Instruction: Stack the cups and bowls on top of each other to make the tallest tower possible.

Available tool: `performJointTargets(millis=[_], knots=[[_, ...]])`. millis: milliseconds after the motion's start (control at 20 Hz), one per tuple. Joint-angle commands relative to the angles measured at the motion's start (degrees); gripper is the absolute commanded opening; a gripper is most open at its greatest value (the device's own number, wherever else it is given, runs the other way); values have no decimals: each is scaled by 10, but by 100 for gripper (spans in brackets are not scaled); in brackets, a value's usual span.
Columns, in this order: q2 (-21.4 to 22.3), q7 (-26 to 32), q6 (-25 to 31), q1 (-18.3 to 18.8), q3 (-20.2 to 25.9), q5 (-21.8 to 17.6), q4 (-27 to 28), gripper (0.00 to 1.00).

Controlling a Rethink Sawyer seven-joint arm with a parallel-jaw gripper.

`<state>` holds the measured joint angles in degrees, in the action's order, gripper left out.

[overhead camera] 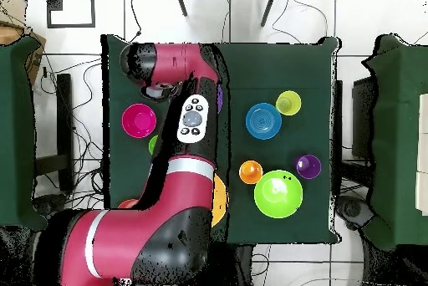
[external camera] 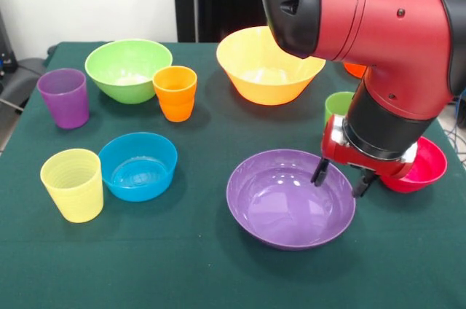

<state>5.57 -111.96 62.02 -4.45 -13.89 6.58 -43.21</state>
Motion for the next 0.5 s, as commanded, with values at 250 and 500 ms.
performJointTargets(millis=[250, 500], knots=[[40, -17, -57, -3, 54, -12, -105, 100], [80, -9, -54, 0, 56, -7, -137, 100]])
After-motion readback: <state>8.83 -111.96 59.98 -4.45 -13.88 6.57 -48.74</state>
